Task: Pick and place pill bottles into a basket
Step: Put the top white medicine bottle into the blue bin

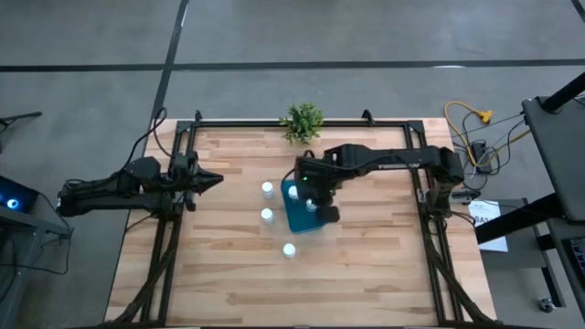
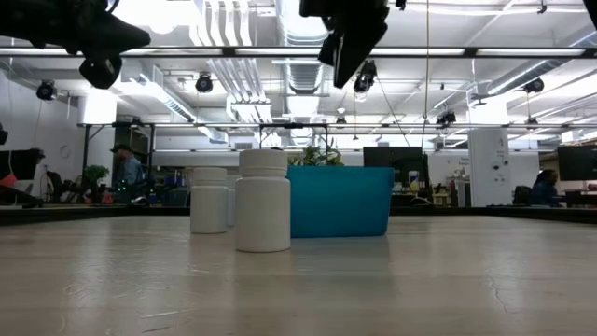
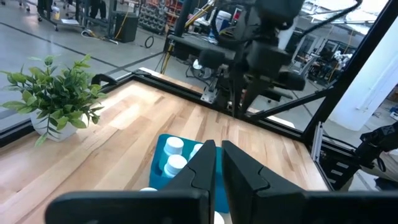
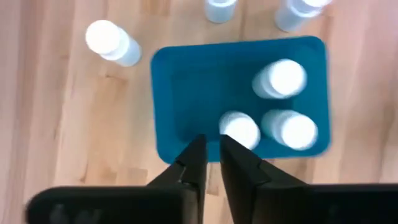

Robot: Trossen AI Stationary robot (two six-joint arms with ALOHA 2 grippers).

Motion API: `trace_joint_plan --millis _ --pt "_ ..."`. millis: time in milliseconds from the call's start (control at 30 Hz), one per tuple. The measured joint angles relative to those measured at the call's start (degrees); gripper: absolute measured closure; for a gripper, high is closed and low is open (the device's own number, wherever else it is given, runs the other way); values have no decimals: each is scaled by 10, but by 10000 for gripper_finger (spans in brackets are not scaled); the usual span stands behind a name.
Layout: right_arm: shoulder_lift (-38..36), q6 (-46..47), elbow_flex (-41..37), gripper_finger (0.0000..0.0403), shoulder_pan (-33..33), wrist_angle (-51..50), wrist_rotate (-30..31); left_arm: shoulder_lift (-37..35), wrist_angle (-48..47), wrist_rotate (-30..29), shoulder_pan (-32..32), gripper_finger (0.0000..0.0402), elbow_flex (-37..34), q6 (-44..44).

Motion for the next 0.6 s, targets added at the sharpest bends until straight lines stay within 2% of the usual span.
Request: trace_joint_plan --millis 233,333,600 --pt "-89 46 -87 393 1 42 23 -8 0 0 0 394 0 -1" --pt "-143 74 -160 394 1 83 51 -8 0 0 0 394 0 -1" --pt "-308 189 -378 394 2 239 77 -7 0 3 0 394 0 -3"
